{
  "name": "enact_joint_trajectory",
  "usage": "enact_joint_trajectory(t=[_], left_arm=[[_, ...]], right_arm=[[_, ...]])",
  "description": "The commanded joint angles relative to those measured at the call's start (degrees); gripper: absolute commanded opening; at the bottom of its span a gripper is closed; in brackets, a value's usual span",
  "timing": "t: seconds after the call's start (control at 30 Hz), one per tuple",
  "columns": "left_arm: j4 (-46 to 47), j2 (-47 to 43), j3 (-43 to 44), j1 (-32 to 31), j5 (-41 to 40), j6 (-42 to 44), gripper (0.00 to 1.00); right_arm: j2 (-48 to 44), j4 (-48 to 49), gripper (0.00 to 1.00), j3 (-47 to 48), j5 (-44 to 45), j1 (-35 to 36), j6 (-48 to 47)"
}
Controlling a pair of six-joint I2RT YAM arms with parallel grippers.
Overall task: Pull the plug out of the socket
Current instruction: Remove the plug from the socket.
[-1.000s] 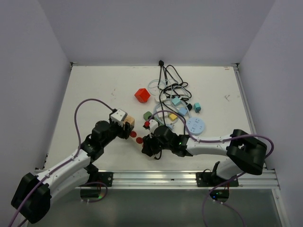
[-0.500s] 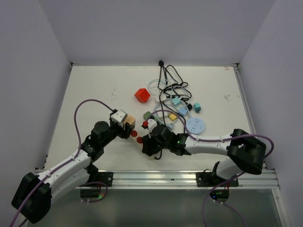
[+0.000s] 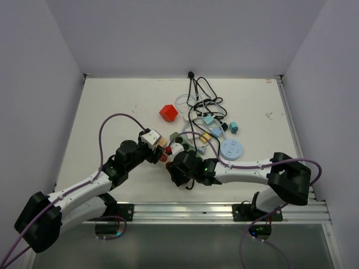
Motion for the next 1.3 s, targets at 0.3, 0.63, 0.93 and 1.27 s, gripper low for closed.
enact_joint_trajectory(t=[0.3,0.63,0.93,1.27], left_arm=[[19.7,-4.9,-1.1,-0.6,-4.8,5.4,0.0],[19.1,-2.8,-0.5,-1.7,-3.6,6.3,0.0],[19.6,-3.7,0.3,-1.5,-11.5,3.2,0.0],[13.5,0.0,6.5,7.2,-15.1,-9.0,0.0]], right_arm=[[2.5,-3.5,0.0,-4.5,-11.8,-0.2,3.4],[-2.3,-5.9,0.0,-2.8,-12.7,-1.1,3.1],[-1.7,-5.1,0.13,-2.3,-10.3,-1.1,2.3],[-9.7,-4.4,0.81,-4.5,-6.3,-1.1,2.3]])
